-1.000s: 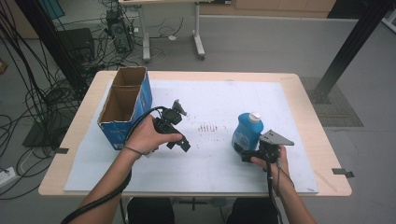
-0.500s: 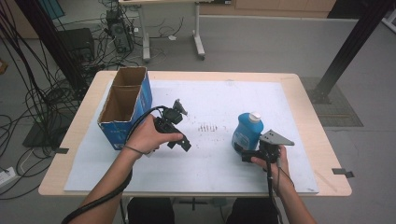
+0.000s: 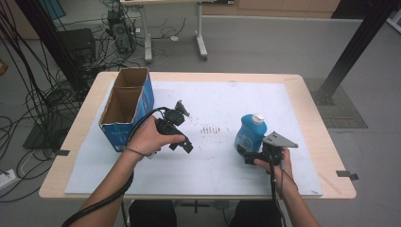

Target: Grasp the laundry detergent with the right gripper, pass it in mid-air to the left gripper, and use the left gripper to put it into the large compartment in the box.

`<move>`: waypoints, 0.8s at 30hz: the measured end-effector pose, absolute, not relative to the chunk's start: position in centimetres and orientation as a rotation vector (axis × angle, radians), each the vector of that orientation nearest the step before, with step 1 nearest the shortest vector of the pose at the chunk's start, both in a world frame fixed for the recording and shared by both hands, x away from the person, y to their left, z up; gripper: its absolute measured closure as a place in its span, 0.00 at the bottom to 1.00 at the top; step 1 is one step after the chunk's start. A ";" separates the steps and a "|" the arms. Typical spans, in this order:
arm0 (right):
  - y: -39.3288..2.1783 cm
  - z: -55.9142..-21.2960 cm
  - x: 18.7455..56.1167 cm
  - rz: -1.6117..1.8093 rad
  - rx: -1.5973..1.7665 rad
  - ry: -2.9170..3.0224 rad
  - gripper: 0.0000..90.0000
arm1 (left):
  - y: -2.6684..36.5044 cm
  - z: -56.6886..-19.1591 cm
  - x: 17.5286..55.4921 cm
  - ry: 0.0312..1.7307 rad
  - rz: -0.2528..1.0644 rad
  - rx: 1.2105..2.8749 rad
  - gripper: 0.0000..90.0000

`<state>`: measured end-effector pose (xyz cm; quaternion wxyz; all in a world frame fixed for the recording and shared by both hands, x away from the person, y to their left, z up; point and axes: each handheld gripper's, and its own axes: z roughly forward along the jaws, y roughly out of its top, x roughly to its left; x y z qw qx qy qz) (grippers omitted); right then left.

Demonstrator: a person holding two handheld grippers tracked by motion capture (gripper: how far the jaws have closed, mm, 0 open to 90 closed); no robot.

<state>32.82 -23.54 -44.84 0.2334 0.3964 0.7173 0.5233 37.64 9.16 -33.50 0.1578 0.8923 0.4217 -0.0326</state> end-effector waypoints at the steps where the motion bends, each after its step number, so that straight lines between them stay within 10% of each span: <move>1: -23.5 -44.9 32.8 1.437 1.089 1.971 0.09 | 9.2 -33.5 37.6 1.207 -0.093 2.552 0.10; 24: -23.4 -44.8 32.8 1.436 1.088 1.967 0.09 | 9.3 -33.6 37.6 1.207 -0.093 2.552 0.10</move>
